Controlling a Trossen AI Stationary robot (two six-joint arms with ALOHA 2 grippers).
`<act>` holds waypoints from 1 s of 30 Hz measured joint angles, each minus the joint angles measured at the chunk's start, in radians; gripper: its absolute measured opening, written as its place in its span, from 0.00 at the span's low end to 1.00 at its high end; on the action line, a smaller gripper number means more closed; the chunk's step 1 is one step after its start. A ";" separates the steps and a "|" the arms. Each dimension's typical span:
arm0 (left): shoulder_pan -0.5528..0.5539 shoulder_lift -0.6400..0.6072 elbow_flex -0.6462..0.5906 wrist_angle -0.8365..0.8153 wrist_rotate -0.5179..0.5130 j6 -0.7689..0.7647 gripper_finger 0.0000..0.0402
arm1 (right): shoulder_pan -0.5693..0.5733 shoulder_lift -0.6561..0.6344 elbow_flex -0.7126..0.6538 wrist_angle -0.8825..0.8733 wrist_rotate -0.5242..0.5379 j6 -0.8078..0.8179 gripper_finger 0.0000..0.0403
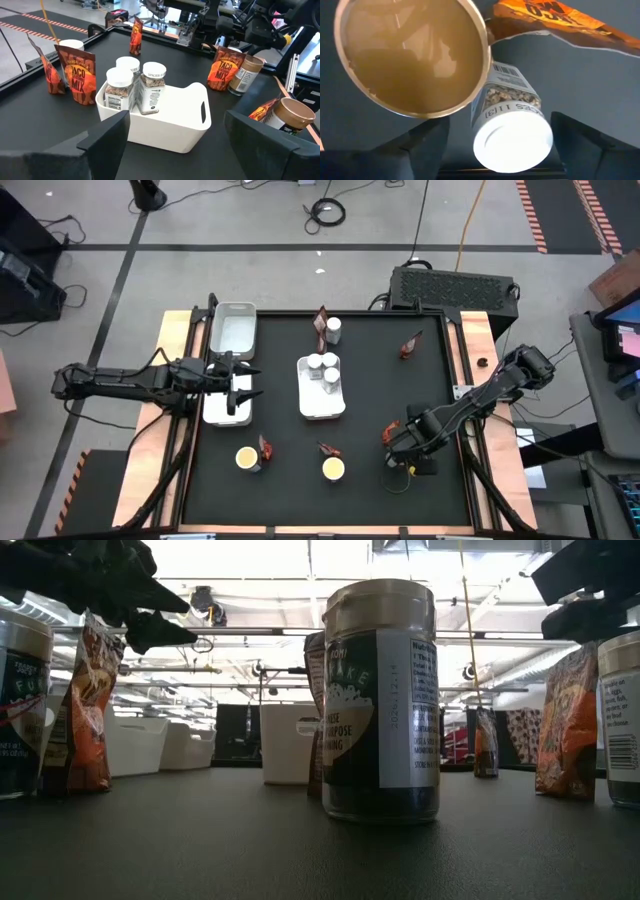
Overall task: Sort spices by type
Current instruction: Put the white seasoning bottle into the right white bin
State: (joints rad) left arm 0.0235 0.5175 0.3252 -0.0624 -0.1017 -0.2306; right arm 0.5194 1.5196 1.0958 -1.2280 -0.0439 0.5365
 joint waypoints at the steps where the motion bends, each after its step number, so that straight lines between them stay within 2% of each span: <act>1: 0.000 0.000 0.000 0.000 0.000 0.000 0.81 | 0.000 0.000 0.000 0.000 0.000 0.000 0.71; 13: 0.000 0.000 0.000 0.000 0.000 -0.001 0.81 | -0.001 -0.002 0.001 -0.007 -0.011 0.001 0.33; 21: 0.000 0.000 0.000 0.001 0.000 -0.013 0.81 | -0.010 0.000 0.094 -0.177 -0.010 0.001 0.33; 25: 0.000 0.000 0.000 0.002 0.000 -0.019 0.81 | -0.040 0.000 0.197 -0.265 0.007 0.001 0.34; 30: 0.000 0.000 0.000 0.002 0.000 -0.019 0.81 | -0.114 0.000 0.367 -0.338 0.086 -0.006 0.34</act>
State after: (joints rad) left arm 0.0238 0.5175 0.3252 -0.0605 -0.1014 -0.2497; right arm 0.4051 1.5192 1.4631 -1.5663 0.0420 0.5302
